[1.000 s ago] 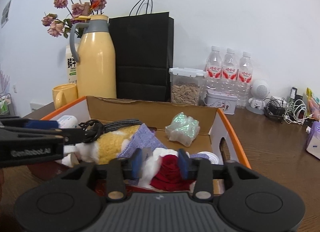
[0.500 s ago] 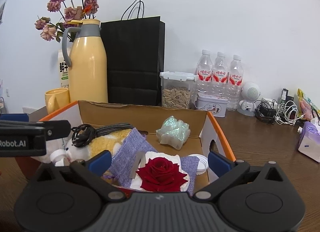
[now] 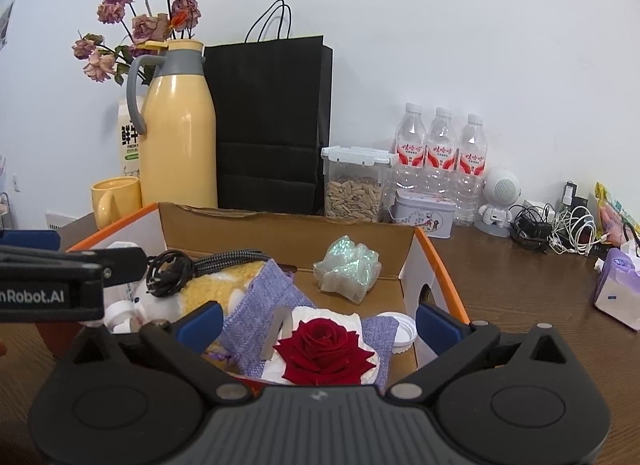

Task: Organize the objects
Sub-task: 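Move both tools back over the items beside the box, then grasp the small black cable with the left tool, then grasp the remaining white cap with the right tool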

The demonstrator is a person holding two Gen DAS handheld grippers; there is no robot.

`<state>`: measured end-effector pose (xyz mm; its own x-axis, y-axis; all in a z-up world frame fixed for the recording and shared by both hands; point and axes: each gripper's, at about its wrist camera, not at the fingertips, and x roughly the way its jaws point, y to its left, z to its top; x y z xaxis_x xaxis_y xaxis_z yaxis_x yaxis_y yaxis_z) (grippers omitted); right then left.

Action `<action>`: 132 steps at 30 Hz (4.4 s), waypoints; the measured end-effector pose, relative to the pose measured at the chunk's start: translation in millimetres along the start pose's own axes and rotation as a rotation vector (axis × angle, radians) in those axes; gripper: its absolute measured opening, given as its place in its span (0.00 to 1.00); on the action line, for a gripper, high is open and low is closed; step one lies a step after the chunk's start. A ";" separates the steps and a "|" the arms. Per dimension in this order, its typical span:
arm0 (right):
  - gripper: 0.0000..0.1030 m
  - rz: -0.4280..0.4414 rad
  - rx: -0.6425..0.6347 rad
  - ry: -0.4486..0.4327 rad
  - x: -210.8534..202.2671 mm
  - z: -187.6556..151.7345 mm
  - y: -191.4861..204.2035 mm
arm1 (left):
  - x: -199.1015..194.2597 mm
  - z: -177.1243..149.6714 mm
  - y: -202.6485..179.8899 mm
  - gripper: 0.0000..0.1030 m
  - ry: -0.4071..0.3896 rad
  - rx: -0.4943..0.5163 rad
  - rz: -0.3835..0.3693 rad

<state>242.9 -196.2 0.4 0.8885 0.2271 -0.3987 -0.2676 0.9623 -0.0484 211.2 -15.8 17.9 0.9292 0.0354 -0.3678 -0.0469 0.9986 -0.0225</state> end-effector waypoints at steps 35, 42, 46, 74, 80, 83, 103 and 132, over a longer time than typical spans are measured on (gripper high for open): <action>1.00 -0.014 -0.039 0.057 -89.4 -36.4 -34.7 | -49.5 -39.0 -3.9 1.00 0.207 0.025 0.011; 1.00 -0.016 -0.024 0.076 -88.7 -47.3 -48.2 | -40.6 -53.7 -29.6 1.00 0.234 0.098 -0.031; 1.00 -0.013 -0.008 0.079 -85.5 -51.1 -54.3 | -34.5 -58.7 -41.9 0.84 0.236 0.134 -0.056; 1.00 0.010 0.030 0.072 -72.7 -62.8 -59.2 | -26.1 -64.6 -59.1 0.06 0.242 0.166 -0.173; 1.00 0.006 0.014 0.070 -74.7 -63.0 -55.4 | -38.9 -60.6 -51.6 0.06 0.215 0.147 -0.174; 1.00 0.008 0.008 0.067 -77.4 -62.9 -52.0 | -45.8 -59.1 -46.4 0.06 0.204 0.136 -0.172; 0.63 0.148 -0.097 0.095 -77.7 -55.4 10.3 | -75.2 -53.3 3.2 0.06 0.151 0.055 -0.141; 0.38 0.080 -0.019 0.240 -20.3 -51.6 11.0 | -69.9 -57.3 14.8 0.06 0.162 0.015 -0.152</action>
<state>202.7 -197.9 -39.3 0.7510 0.2584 -0.6077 -0.3427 0.9391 -0.0242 124.5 -5.6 -10.0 0.8543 -0.1207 -0.5056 0.0954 0.9926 -0.0758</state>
